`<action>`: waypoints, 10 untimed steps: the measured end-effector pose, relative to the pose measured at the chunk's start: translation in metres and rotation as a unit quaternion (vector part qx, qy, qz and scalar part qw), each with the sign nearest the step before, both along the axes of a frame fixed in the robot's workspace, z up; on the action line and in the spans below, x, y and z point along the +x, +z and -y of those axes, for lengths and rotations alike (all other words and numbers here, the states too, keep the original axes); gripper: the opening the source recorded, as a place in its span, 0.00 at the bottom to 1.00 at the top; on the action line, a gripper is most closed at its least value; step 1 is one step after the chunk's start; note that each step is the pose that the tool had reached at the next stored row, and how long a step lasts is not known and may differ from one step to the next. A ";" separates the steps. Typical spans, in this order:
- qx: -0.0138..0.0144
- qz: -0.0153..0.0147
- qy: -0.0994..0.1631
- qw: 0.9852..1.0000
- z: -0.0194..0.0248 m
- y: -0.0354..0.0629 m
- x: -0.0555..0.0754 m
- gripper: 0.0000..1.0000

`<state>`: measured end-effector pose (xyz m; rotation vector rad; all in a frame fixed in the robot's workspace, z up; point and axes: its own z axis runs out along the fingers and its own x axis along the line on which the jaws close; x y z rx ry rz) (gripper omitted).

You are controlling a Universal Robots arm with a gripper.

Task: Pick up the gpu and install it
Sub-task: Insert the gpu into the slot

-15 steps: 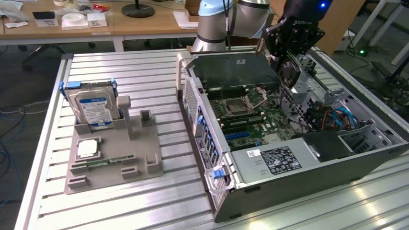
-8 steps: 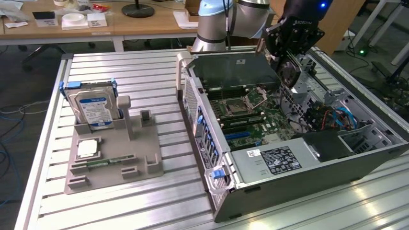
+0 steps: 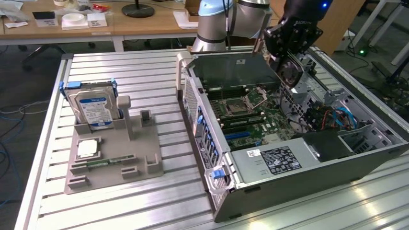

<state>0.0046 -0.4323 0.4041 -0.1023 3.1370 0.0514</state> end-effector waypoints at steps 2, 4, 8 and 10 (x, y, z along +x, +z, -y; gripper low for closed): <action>0.000 0.000 0.013 1.000 0.0000 0.0000 0.000 0.28; 0.000 0.000 0.028 1.000 0.0000 0.0000 0.000 0.28; 0.000 0.000 0.057 0.998 0.0000 0.0000 0.000 0.28; 0.000 0.000 0.072 0.997 0.0000 0.0000 0.000 0.28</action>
